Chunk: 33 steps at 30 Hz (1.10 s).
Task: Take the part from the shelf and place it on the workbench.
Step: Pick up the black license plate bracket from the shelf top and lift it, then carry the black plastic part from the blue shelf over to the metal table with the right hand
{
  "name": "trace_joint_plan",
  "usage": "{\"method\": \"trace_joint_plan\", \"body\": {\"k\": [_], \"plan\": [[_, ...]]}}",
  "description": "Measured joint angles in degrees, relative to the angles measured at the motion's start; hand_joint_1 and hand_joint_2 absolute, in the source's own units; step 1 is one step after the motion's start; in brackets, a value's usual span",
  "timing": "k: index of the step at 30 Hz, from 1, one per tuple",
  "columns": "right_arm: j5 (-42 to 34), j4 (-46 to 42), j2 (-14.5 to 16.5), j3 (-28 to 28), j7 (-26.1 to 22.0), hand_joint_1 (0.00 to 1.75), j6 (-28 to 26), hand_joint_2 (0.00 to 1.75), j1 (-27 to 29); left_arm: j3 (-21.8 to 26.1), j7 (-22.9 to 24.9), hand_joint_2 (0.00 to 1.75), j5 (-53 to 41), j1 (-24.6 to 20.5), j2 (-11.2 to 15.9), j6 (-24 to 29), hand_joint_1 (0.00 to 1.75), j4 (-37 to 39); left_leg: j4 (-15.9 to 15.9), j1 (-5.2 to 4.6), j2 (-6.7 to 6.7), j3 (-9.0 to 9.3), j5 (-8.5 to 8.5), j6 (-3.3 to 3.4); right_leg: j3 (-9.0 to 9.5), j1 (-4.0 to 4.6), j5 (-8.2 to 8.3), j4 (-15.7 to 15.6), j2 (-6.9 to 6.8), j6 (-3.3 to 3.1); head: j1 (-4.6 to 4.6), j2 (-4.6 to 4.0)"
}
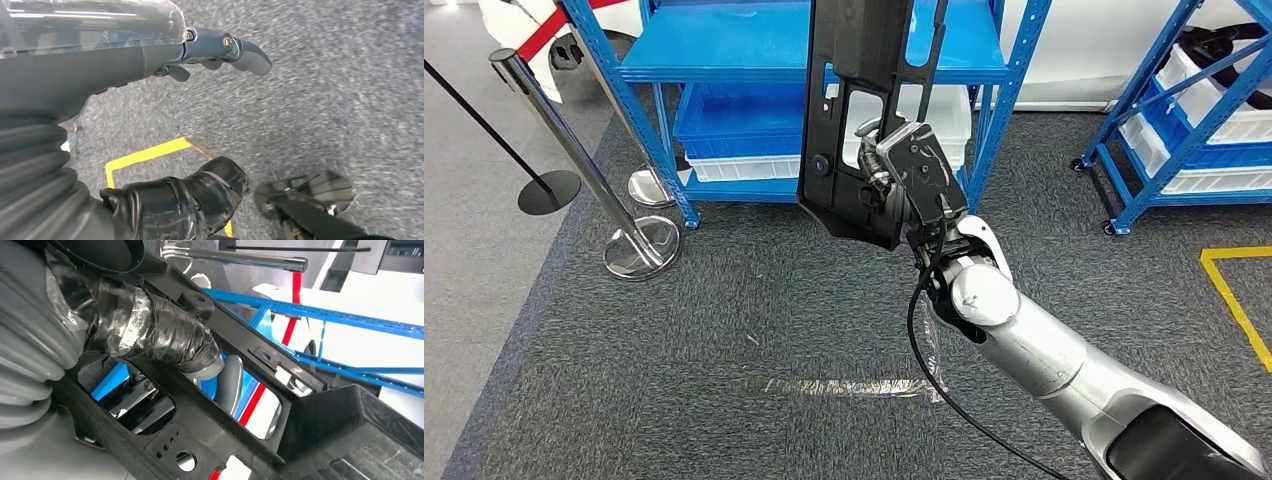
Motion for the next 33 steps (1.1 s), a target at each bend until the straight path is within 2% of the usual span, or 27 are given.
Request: {"method": "trace_joint_plan", "body": {"k": [1, 2, 3, 4, 5, 7, 9, 11, 13, 14, 15, 16, 17, 19, 21, 23, 24, 26, 28, 29, 30, 31, 32, 33], "plan": [[-0.19, -0.03, -0.05, 0.00, 0.02, 1.75, 0.54, 1.75, -0.03, -0.10, 0.02, 1.75, -0.04, 0.03, 0.01, 0.04, 0.00, 0.01, -0.32, 0.05, 0.02, 0.93, 0.77, -0.05, -0.39, -0.01, 0.23, 0.07, -0.11, 0.04, -0.01, 0.00], [-0.37, -0.09, -0.13, 0.00, 0.05, 1.75, 1.16, 1.75, -0.03, -0.19, 0.04, 1.75, -0.07, 0.05, 0.01, 0.10, 0.00, 0.01, -2.64, 0.09, 0.12, 2.82, 2.20, -0.01, -0.69, -0.02, 0.40, 0.16, -0.26, 0.09, -0.02, 0.00], [-0.48, -0.21, -0.22, 0.00, 0.13, 1.75, 1.77, 1.75, -0.04, -0.26, 0.04, 1.75, -0.10, 0.04, 0.02, 0.18, 0.00, 0.01, -6.41, 0.08, 0.47, 5.28, 3.50, 0.11, -0.88, -0.02, 0.50, 0.25, -0.49, 0.15, -0.02, 0.00], [-0.43, -0.40, -0.34, 0.00, 0.25, 1.75, 2.34, 1.75, -0.07, -0.32, 0.06, 1.75, -0.10, -0.01, 0.03, 0.24, 0.00, 0.01, -10.09, -0.15, 1.04, 7.75, 4.20, 0.30, -1.01, 0.06, 0.58, 0.26, -0.74, 0.30, -0.02, 0.00], [-0.19, -0.63, -0.49, 0.00, 0.38, 1.75, 2.88, 1.75, -0.15, -0.38, 0.09, 1.75, -0.10, -0.10, 0.04, 0.31, 0.00, 0.01, -13.02, -0.43, 1.46, 9.49, 4.56, 0.65, -1.06, 0.13, 0.70, 0.24, -1.05, 0.53, 0.03, 0.00], [0.63, -1.12, -0.75, 0.00, 0.63, 1.75, 3.74, 1.75, -0.33, -0.65, 0.24, 1.75, -0.02, -0.26, 0.06, 0.46, 0.00, 0.01, -15.22, -0.99, 1.61, 10.58, 4.47, 1.38, -1.11, 0.24, 1.03, -0.02, -1.83, 1.09, 0.04, 0.00], [1.58, -1.52, -0.96, 0.00, 0.87, 1.75, 4.23, 1.75, -0.35, -0.91, 0.43, 1.75, 0.06, -0.29, 0.05, 0.65, 0.00, 0.01, -15.96, -0.84, 0.82, 10.48, 5.07, 2.21, -1.10, 0.17, 0.99, -0.07, -2.30, 1.63, 0.06, 0.00], [2.31, -1.84, -1.20, 0.00, 1.04, 1.75, 4.36, 1.75, -0.27, -0.98, 0.56, 1.75, 0.07, -0.25, 0.02, 0.84, 0.00, 0.01, -16.85, -0.52, 0.11, 10.69, 5.74, 2.99, -2.21, 0.20, -0.99, 2.52, -1.39, 2.04, 0.24, 0.00], [2.75, -2.01, -1.38, 0.00, 1.07, 1.75, 4.34, 1.75, -0.17, -0.99, 0.63, 1.75, 0.08, -0.21, 0.01, 0.99, 0.00, 0.01, -17.04, -0.43, -0.63, 10.54, 6.05, 3.39, -5.32, 0.19, -4.68, 9.58, -0.10, 2.24, 0.38, 0.00], [2.86, -2.06, -1.40, 0.00, 1.07, 1.75, 4.32, 1.75, -0.06, -1.01, 0.67, 1.75, 0.08, -0.20, 0.03, 1.05, 0.00, 0.01, -16.85, -0.42, -1.06, 10.32, 6.07, 3.45, -6.97, 0.11, -6.00, 13.23, 0.15, 2.32, 0.40, 0.00], [2.91, -2.11, -1.43, 0.01, 1.08, 1.75, 4.31, 1.75, 0.13, -1.02, 0.69, 1.75, 0.09, -0.20, 0.06, 1.09, 0.00, 0.01, -16.62, -0.41, -1.59, 10.14, 6.04, 3.46, -7.95, 0.00, -6.30, 15.36, 0.23, 2.44, 0.39, 0.00], [2.93, -2.20, -1.47, 0.01, 1.09, 1.75, 4.30, 1.75, 0.31, -1.04, 0.71, 1.75, 0.09, -0.21, 0.09, 1.11, 0.00, 0.01, -16.35, -0.38, -2.18, 10.01, 5.99, 3.44, -7.93, -0.18, -5.53, 15.37, 0.27, 2.56, 0.39, 0.00], [2.98, -2.30, -1.55, 0.01, 1.11, 1.75, 4.29, 1.75, 0.44, -1.07, 0.72, 1.75, 0.09, -0.23, 0.11, 1.14, 0.00, 0.01, -15.99, -0.34, -2.82, 9.88, 5.88, 3.38, -6.84, -0.41, -3.81, 13.15, 0.42, 2.69, 0.39, 0.00], [3.32, -2.58, -1.83, 0.00, 1.15, 1.75, 4.20, 1.75, 0.48, -1.12, 0.78, 1.75, 0.10, -0.24, 0.11, 1.15, 0.00, 0.01, -14.87, -0.31, -4.01, 9.26, 5.46, 2.98, -3.50, -0.93, -0.64, 6.13, 2.17, 2.90, 0.44, 0.00], [3.99, -3.03, -2.09, 0.00, 1.19, 1.75, 4.01, 1.75, 0.52, -1.15, 0.89, 1.75, 0.14, -0.25, 0.11, 1.20, 0.00, 0.01, -13.79, -0.27, -4.96, 8.14, 5.31, 2.41, -1.88, -1.15, 0.06, 2.32, 3.77, 2.89, 0.40, 0.00], [4.88, -3.42, -2.19, 0.00, 1.38, 1.75, 3.72, 1.75, 0.71, -1.18, 1.03, 1.75, 0.18, -0.15, 0.14, 1.33, 0.00, 0.01, -13.71, -0.05, -5.94, 7.37, 5.68, 1.78, -1.90, -1.03, -0.11, 1.95, 3.30, 2.49, 0.35, 0.00], [5.37, -3.56, -2.22, 0.00, 1.53, 1.75, 3.55, 1.75, 0.77, -1.20, 1.13, 1.75, 0.19, -0.02, 0.15, 1.42, 0.00, 0.01, -13.65, 0.03, -6.00, 7.18, 5.54, 1.49, -1.85, -1.04, 0.04, 1.69, 2.74, 2.20, 0.39, 0.00], [6.32, -3.97, -2.26, 0.00, 1.82, 1.75, 3.32, 1.75, 0.80, -1.25, 1.51, 1.75, 0.07, 0.07, 0.10, 1.56, 0.00, -0.01, -11.49, -0.07, -4.29, 6.19, 3.84, 0.91, -1.62, -1.25, 0.35, 1.17, 1.53, 1.66, -0.06, 0.00], [7.13, -4.47, -2.32, 0.00, 2.09, 1.75, 3.28, 1.75, 0.83, -1.40, 2.35, 1.75, -0.45, -0.10, 0.04, 1.82, 0.00, -0.01, -5.36, 0.01, -1.83, 3.60, 0.61, 0.33, -1.51, -1.17, 0.43, 1.03, 0.23, 1.47, -0.51, 0.00], [7.45, -4.61, -2.35, 0.00, 2.24, 1.75, 3.28, 1.75, 0.86, -1.56, 2.92, 1.75, -0.81, -0.19, 0.04, 2.02, 0.00, -0.01, -2.10, 0.13, -1.30, 2.15, -0.59, 0.12, -1.51, -1.11, 0.42, 1.04, -0.43, 1.44, -0.54, 0.00], [7.70, -4.71, -2.38, 0.00, 2.40, 1.75, 3.29, 1.75, 0.91, -1.81, 3.54, 1.75, -1.26, -0.23, 0.04, 2.23, 0.00, -0.01, 0.01, 0.19, -1.00, 1.19, -1.01, -0.02, -1.50, -1.07, 0.40, 1.04, -1.07, 1.42, -0.54, 0.00], [7.87, -4.78, -2.38, 0.01, 2.55, 1.75, 3.32, 1.75, 0.98, -2.10, 4.17, 1.75, -1.78, -0.22, 0.05, 2.45, 0.00, -0.01, 0.16, 0.21, -0.83, 1.13, -0.40, -0.06, -1.49, -1.06, 0.39, 1.04, -1.66, 1.41, -0.56, 0.00], [7.98, -4.87, -2.38, 0.01, 2.66, 1.75, 3.35, 1.75, 1.03, -2.37, 4.84, 1.75, -2.42, -0.19, 0.05, 2.73, 0.00, -0.01, -1.80, 0.22, -0.60, 2.10, 1.12, -0.02, -1.45, -1.06, 0.37, 1.05, -2.22, 1.41, -0.55, 0.00], [8.09, -5.02, -2.38, 0.02, 2.75, 1.75, 3.39, 1.75, 1.06, -2.64, 5.55, 1.75, -3.11, -0.18, 0.07, 3.11, 0.00, -0.01, -5.45, 0.19, -0.01, 3.90, 3.15, 0.11, -1.37, -1.05, 0.33, 1.04, -2.77, 1.44, -0.55, 0.00]]}}
